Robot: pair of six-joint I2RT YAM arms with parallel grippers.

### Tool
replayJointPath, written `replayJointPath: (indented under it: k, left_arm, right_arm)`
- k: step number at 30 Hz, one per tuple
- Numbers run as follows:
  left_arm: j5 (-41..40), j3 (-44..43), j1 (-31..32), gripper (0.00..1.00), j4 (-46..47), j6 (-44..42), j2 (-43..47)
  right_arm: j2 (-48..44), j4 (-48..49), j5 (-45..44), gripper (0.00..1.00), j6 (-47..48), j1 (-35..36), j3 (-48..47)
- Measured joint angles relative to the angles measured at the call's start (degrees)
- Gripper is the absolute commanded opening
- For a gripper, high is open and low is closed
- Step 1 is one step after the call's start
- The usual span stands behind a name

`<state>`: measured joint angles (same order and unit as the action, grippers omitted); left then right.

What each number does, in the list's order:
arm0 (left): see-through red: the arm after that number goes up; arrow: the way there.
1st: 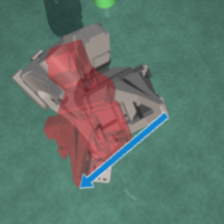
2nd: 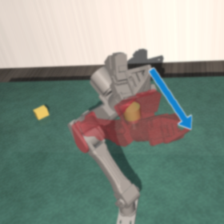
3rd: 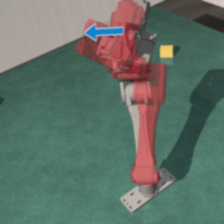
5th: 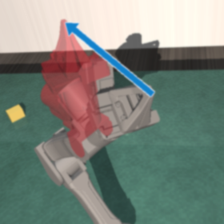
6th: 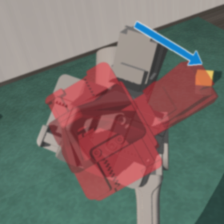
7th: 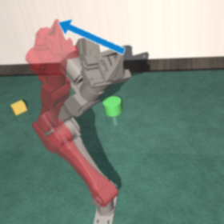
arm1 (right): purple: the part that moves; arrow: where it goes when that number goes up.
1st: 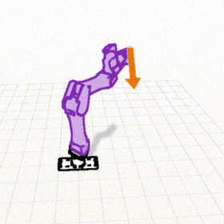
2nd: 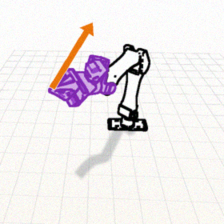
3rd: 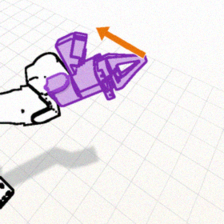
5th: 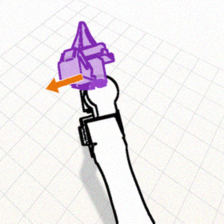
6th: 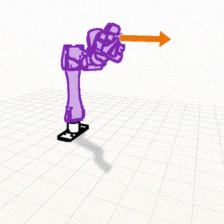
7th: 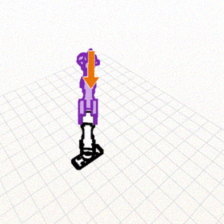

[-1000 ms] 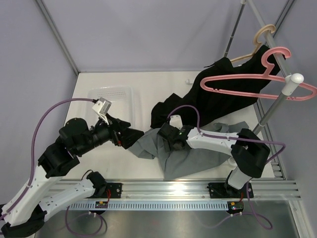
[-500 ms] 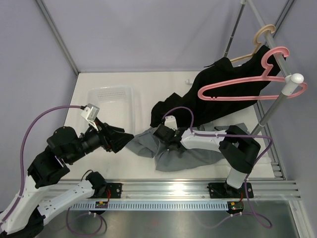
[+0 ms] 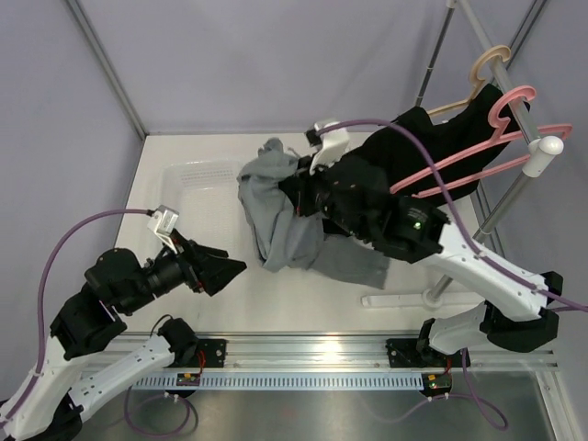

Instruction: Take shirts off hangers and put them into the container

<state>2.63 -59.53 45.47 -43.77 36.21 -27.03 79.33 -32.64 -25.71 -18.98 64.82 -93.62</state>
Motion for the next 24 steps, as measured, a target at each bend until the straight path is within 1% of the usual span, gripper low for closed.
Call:
replayJointPath:
  k: [2, 3, 5, 9, 14, 20, 24]
  left_arm:
    - [4.2, 2.5, 0.0, 0.87, 2.8, 0.2, 1.9]
    - [6.4, 3.8, 0.0, 0.93, 4.2, 0.2, 2.8]
    - [9.7, 6.5, 0.0, 0.98, 7.1, 0.0, 4.6]
    - [12.7, 10.4, 0.0, 0.99, 11.2, -0.7, 9.7]
    - [13.9, 12.2, 0.0, 0.99, 17.5, -2.1, 14.4]
    - [12.7, 12.3, 0.0, 0.99, 20.4, -5.8, 14.3]
    - [12.1, 13.9, 0.0, 0.99, 23.9, -8.0, 11.8]
  right_arm:
    - [0.2, -0.2, 1.7, 0.0, 2.2, 0.0, -7.3]
    - [0.3, -0.1, 3.0, 0.0, 3.1, 0.0, -10.2]
    - [0.4, 0.0, 5.4, 0.0, 4.1, 0.0, -12.9]
    - [1.4, -1.7, 9.0, 0.0, 4.7, 0.0, -13.0]
    - [3.4, -4.8, 12.8, 0.0, 4.5, 0.0, -11.7]
    - [2.8, -6.3, 18.1, 0.0, 2.2, 0.0, -11.5]
    - [2.1, -7.1, 21.6, 0.0, 0.5, 0.0, -12.6]
